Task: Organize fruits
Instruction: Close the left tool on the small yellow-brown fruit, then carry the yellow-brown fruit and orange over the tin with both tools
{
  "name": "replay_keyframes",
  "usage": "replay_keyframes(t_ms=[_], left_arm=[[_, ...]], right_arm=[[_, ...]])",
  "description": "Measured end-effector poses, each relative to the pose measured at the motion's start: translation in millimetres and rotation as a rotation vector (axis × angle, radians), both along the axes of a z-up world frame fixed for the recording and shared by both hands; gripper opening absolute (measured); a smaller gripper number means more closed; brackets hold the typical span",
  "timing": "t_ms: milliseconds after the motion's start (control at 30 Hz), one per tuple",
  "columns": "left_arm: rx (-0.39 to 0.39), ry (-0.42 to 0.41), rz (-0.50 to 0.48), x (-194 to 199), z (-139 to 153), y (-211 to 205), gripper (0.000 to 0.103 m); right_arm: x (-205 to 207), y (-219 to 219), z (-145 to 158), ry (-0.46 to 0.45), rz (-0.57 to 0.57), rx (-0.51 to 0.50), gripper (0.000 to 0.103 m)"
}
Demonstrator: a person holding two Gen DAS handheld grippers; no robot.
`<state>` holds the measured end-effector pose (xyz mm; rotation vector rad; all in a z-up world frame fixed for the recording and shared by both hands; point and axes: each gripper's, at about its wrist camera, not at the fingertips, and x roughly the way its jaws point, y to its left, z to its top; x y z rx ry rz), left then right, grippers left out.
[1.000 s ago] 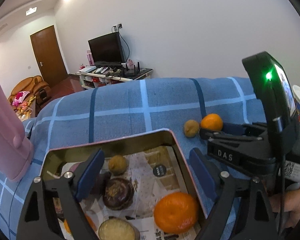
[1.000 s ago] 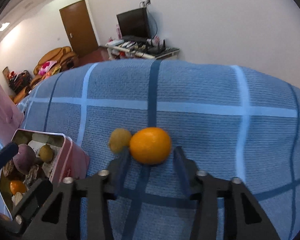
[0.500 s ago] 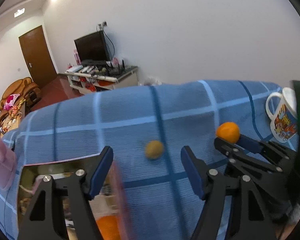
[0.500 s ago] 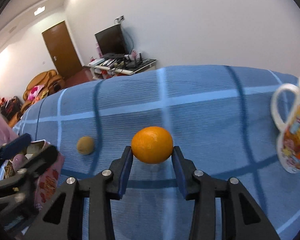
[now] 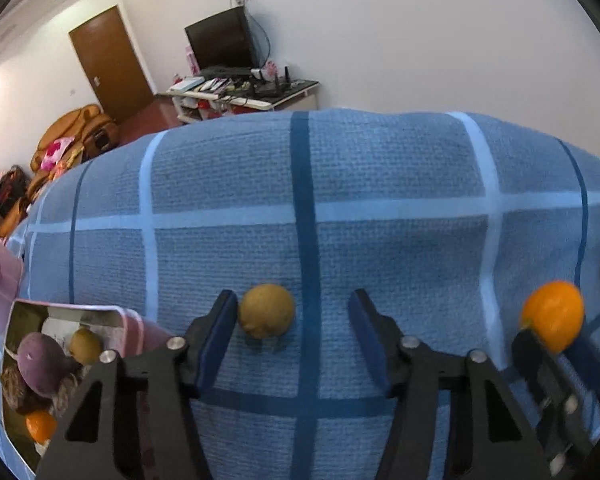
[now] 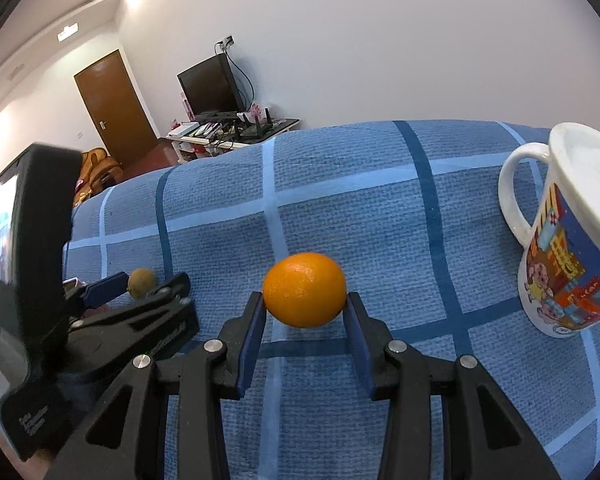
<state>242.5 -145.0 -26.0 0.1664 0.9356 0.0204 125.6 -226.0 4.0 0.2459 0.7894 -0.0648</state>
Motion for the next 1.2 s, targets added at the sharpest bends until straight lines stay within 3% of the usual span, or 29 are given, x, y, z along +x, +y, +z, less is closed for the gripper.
replay_keyframes(t_ms=[200, 433, 500, 567, 667, 900, 1067, 1200], left_arm=[[-0.073, 0.038, 0.041, 11, -4, -2, 0.055], [-0.109, -0.015, 0.024, -5, -9, 7, 0.056], [-0.135, -0.025, 0.0, -12, -10, 10, 0.05], [-0.151, -0.03, -0.028, -16, -9, 11, 0.03], [-0.18, -0.029, -0.054, -22, -7, 12, 0.03], [-0.351, -0.066, -0.19, -58, 5, 25, 0.03], [-0.381, -0.159, -0.249, -97, 20, 36, 0.03], [-0.42, -0.182, -0.268, -117, 23, 49, 0.03]], right_arm=[[0, -11, -1, 0.006, -0.033, 0.024, 0.042], [-2, -13, 0, 0.002, -0.045, 0.014, 0.042], [0, -14, 0, 0.004, -0.048, 0.014, 0.042], [-1, -15, 0, 0.0, -0.052, 0.01, 0.042], [-4, -14, 0, -0.006, -0.058, 0.003, 0.042], [-17, -11, 9, -0.077, -0.098, -0.019, 0.042], [-26, -10, 16, -0.126, -0.119, -0.052, 0.042], [-35, -7, 23, -0.172, -0.128, -0.083, 0.042]])
